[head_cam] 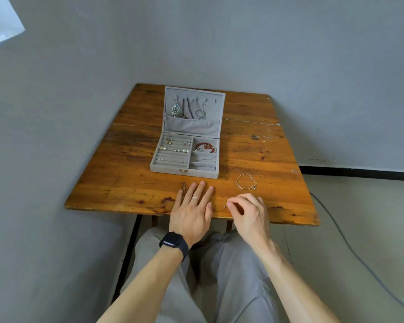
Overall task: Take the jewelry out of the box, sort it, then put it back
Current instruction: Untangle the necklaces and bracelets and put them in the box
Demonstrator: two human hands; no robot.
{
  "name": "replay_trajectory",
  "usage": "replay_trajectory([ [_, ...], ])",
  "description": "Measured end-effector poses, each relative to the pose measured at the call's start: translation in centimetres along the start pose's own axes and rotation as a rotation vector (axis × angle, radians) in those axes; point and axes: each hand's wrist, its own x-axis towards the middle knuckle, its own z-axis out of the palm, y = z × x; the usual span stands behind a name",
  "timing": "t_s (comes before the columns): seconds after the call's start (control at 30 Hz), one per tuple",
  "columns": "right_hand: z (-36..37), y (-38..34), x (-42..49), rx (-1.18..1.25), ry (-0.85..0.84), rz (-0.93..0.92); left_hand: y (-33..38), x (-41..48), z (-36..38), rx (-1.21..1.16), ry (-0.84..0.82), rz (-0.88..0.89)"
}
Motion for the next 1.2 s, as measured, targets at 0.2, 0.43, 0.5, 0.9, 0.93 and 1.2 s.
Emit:
replay_trajectory([
  [0.2,-0.3,1.1,-0.7,0.192,0.029,0.134,-0.1,0.2,-0.5,-0.116,0.037,0.003],
  [0.43,-0.6,1.5,-1.2,0.301,0.038,0.208,0.7,-0.2,-0.3,-0.225,0.170,0.173],
  [0.5,-0.7,1.4,-1.3,0.307,0.037,0.208,1.1,-0.1,-0.1,-0.208,0.171,0.147],
  [0.9,-0.7,1.5,-1.5,0.301,0.030,0.212,1.5,0.7,-0.4,-0.193,0.173,0.141],
  [0.93,-0.7,1.5,-1.5,0.302,0.032,0.212,1.5,0.7,-0.3,-0.190,0.173,0.146],
  [1.2,-0.8,1.4,-1.4,0.288,0.034,0.210,2.6,1.3,-0.9,-0.211,0.126,0.110],
])
